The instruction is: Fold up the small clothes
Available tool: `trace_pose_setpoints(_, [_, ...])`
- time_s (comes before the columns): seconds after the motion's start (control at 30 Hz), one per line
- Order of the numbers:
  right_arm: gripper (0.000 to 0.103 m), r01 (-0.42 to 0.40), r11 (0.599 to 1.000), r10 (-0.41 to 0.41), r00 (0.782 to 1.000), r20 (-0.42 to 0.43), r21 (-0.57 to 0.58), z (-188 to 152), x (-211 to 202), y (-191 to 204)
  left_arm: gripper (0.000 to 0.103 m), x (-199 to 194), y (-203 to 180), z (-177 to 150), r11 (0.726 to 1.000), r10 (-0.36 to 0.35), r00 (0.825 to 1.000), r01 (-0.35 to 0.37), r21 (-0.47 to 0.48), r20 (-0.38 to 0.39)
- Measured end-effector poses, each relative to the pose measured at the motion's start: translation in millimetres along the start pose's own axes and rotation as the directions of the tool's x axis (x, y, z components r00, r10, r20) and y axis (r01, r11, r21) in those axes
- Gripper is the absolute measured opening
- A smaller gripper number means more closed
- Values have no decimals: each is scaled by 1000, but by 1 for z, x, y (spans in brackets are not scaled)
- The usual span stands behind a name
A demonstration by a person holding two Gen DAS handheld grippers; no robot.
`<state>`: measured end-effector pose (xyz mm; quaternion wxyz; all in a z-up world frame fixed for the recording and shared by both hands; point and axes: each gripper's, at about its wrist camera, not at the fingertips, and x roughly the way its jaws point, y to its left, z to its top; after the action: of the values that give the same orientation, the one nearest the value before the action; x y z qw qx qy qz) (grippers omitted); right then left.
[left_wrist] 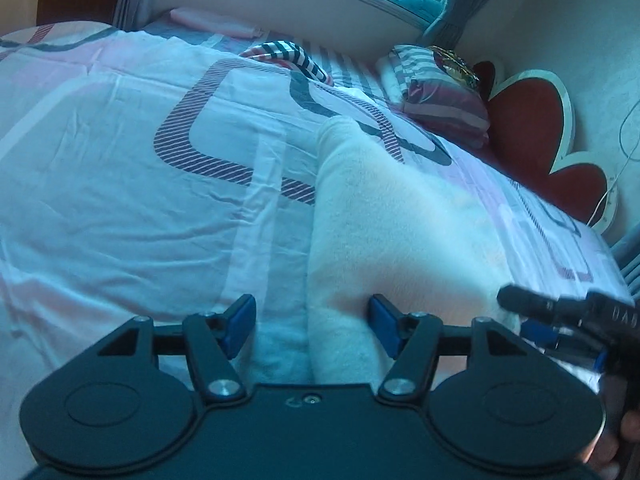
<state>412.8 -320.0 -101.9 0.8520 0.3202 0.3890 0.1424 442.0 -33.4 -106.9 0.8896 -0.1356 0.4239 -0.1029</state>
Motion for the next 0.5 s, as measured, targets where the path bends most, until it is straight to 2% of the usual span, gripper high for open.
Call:
trace_pose_setpoints(0.13, [55,17,999,-18,1000,-18,-41,0,5,6,58,-7,3,4,999,-32,999,32,3,39])
trace_pose_setpoints(0.2, [55,38,996,-39,999,-22,-81,0,10,9,62,-3,5,5,999,-31,999,31,9,22])
trace_pose_setpoints(0.27, [46,90,986,-94,995,-24,-142,-2,15,18,65,5,6,5,999,-25,1000,26,25,-13])
trace_pose_setpoints(0.3, [29,109,979,-115,993,-30,-170,-2,18,22,65,7,6,5,999,-24,1000,25,32,-20])
trace_pose_setpoints(0.33, [20,115,976,-123,992,-32,-184,-2,20,24,65,6,5,6,999,-23,1000,23,39,-21])
trace_pose_setpoints(0.5, [14,99,977,-109,993,-42,-186,8,7,23,57,-3,-5,17,997,-40,999,40,62,-1])
